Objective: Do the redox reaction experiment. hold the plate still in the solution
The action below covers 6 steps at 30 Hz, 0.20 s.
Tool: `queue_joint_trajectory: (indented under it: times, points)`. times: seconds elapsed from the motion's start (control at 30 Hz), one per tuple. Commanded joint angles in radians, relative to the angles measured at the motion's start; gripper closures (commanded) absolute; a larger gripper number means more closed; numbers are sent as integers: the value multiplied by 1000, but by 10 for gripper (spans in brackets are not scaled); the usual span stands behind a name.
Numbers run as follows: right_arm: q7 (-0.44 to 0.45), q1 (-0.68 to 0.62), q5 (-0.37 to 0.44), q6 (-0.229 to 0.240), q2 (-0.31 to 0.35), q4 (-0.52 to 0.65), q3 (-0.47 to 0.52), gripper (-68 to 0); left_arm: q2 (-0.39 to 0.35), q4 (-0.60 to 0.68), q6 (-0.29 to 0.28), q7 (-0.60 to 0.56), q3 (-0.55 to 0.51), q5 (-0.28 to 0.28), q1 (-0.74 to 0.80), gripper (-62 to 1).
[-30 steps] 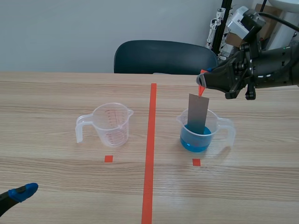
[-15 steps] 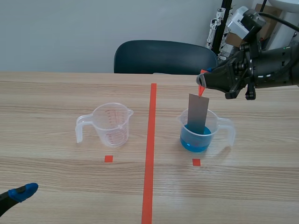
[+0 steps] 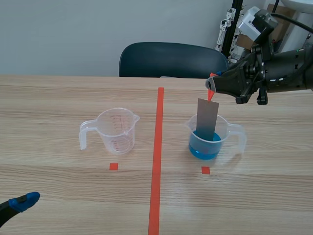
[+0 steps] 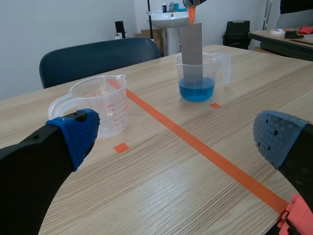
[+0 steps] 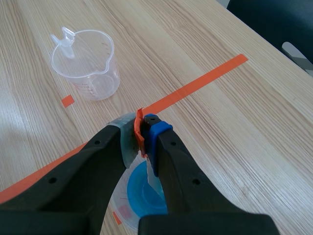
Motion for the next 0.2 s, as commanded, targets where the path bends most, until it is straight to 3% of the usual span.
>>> queue_joint_trajectory:
  times: [0.0, 0.17]
  points:
    - [14, 17, 17, 12, 13, 2, 10, -4, 5, 21, 2, -14, -8, -10, 11, -623]
    - [14, 14, 17, 12, 13, 2, 10, -4, 5, 21, 2, -14, -8, -10, 11, -623]
